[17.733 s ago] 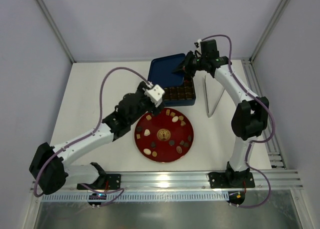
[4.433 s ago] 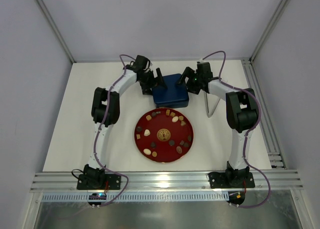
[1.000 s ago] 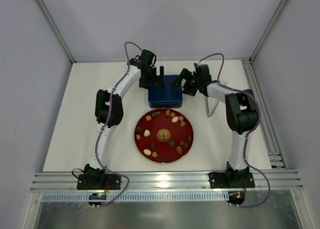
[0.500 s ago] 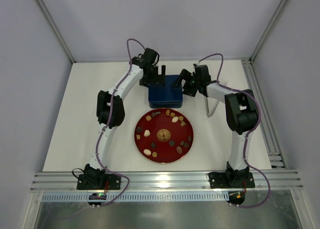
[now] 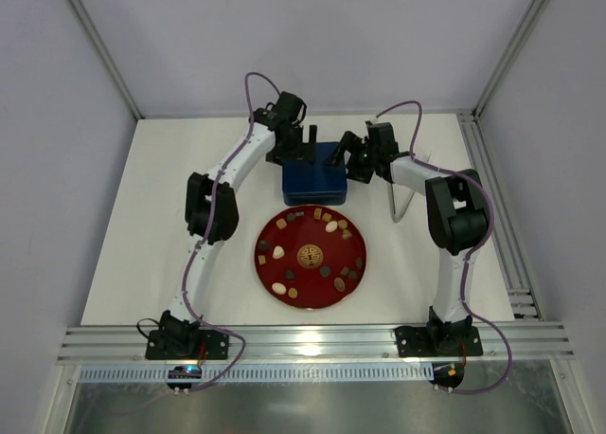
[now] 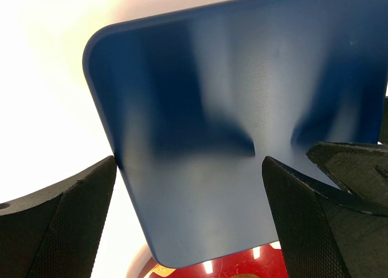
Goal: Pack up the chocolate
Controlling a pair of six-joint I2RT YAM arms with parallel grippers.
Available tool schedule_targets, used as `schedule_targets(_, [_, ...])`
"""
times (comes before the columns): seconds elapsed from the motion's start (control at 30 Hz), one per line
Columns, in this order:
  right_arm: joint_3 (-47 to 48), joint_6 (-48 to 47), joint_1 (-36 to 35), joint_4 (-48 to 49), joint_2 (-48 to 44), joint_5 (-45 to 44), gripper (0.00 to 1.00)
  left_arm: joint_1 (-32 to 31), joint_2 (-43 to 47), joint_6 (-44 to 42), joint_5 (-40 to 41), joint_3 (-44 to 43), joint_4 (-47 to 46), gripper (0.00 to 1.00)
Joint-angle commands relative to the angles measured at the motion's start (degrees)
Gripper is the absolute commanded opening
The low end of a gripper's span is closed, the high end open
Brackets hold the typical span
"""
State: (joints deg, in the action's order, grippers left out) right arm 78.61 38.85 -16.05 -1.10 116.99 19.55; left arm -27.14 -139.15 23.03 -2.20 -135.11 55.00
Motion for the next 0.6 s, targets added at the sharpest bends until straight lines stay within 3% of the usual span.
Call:
schedule_targets(0.0, [2.6,-1.1,-1.0,0.0,-1.9,-0.2,0.96,-1.0,-1.3,-0.7,-0.4,-2.8,0.4,1.00])
schedule_targets(0.57, [1.9,0.3,-1.7,0.8,-1.2,-0.1,0.79,-3.2,-2.4,-2.8,4.3,-4.0,2.0,1.00])
